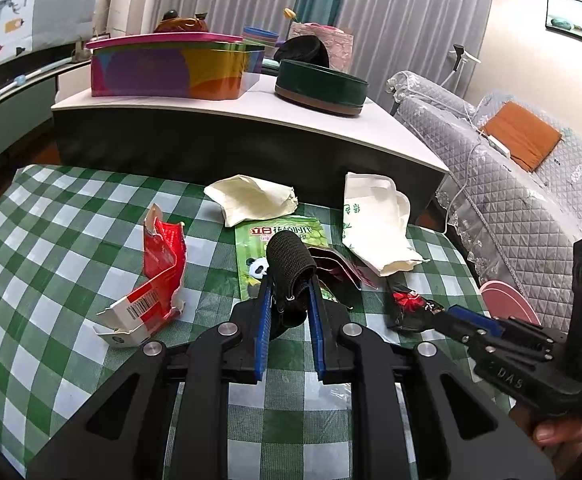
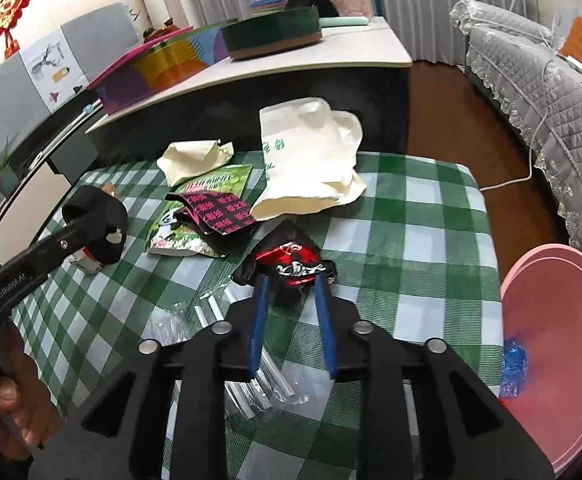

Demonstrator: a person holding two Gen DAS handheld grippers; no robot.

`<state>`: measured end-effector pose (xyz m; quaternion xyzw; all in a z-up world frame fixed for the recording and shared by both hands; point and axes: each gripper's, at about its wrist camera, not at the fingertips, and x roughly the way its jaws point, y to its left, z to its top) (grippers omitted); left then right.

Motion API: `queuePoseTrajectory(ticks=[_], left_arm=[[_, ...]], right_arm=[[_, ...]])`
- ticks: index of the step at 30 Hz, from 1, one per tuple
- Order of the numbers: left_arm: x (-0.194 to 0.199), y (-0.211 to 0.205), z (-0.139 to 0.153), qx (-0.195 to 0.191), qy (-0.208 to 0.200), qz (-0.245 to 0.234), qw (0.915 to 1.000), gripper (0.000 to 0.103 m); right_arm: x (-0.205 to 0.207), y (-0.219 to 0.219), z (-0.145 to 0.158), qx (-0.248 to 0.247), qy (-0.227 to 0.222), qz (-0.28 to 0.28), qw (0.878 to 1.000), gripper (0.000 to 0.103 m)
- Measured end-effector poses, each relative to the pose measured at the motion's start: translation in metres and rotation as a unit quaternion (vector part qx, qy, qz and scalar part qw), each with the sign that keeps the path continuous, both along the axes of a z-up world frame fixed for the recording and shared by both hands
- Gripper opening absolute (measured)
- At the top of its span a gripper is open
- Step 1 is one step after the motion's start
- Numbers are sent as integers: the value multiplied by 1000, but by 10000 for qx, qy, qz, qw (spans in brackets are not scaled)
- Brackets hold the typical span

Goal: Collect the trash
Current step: 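Carry the strap and wrapper over the pink basin and open both tools to drop them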

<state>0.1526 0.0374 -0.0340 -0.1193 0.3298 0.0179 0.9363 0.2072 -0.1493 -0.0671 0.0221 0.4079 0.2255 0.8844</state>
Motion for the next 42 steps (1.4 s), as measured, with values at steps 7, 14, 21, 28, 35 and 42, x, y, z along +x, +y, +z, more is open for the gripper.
queuePoseTrajectory(ticks=[7,14,21,28,35,42], left_arm=[[1,1,0,-1,12,2,10000,17],[2,1,2,1,-26,-6,10000,17],[-3,-4,9,58,-107,-72,9999,17],[-14,-12,19,149,-216,-173,9995,17],[-25,-25,27,287,-334,-336,9985,17],[-35,-38,36,319,-446,-491,9973,17]], right_arm=[[5,8,-8,-95,73,74,9999,17],[1,3,5,-43,-129,38,9999,5],[-10,-9,20,10,-292,-55,9996,5],[-25,-24,38,49,-473,-149,9988,5],[-43,-37,56,45,-682,-215,9974,5],[-65,-57,80,2,-889,-329,9955,5]])
